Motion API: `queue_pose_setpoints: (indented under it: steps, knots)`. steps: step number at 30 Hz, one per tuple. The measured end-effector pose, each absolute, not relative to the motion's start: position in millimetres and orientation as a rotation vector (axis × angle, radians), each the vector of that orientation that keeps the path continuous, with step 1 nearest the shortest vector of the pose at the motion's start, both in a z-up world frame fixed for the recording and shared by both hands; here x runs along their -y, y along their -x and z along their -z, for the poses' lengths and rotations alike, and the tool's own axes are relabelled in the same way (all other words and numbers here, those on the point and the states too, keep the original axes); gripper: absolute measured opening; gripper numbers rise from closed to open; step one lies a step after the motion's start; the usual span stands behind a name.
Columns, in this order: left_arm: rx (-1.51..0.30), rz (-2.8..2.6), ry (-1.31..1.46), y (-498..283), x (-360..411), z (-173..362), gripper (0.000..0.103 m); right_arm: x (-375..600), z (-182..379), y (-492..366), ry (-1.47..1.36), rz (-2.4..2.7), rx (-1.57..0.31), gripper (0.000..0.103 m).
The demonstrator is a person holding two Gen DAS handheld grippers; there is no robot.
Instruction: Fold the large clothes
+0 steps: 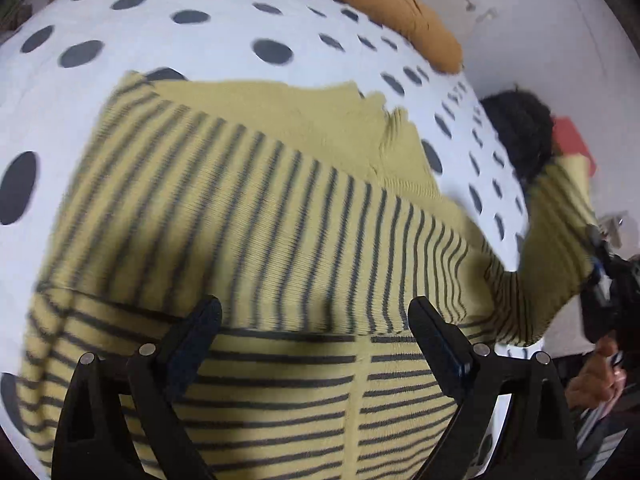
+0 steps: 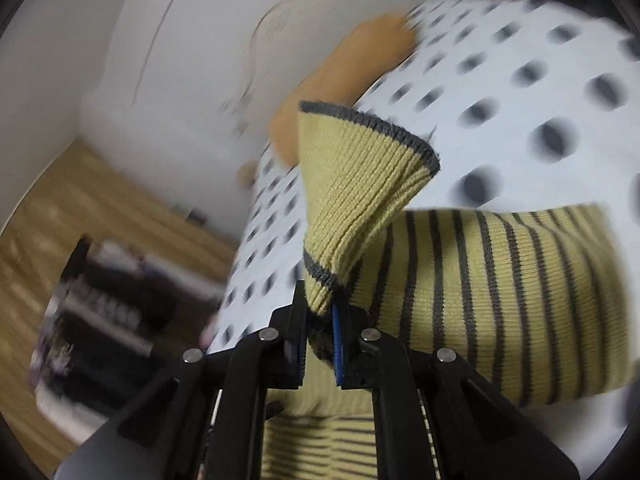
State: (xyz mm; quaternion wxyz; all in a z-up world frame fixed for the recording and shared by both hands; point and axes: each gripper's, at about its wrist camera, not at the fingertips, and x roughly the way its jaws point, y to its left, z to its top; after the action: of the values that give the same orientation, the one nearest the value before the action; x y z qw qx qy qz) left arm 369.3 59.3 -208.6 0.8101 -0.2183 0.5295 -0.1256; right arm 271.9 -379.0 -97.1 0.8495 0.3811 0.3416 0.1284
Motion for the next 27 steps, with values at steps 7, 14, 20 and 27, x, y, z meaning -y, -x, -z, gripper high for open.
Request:
queue_pose_setpoints:
  steps: [7,14,20,27]
  knots:
    - [-1.136,0.215,0.514,-375.5,-127.9,213.8,0.095,188.1,211.8,-347.2,-0.731,-0.427,-1.063,0.014]
    - [-1.135,0.291,0.528,-408.0,-107.0,223.3,0.095,164.6,242.3,-344.3,-0.630,-0.349,-1.212,0.037]
    - [-1.162,0.261,0.366,-430.1,-44.8,232.1,0.095,213.2,199.6,-306.3,-0.601,-0.306,-1.118,0.045]
    - [-1.127,0.050,0.293,-441.2,-43.6,232.9,0.018,276.8,182.8,-262.5,-0.558,-0.174,-1.079,0.045]
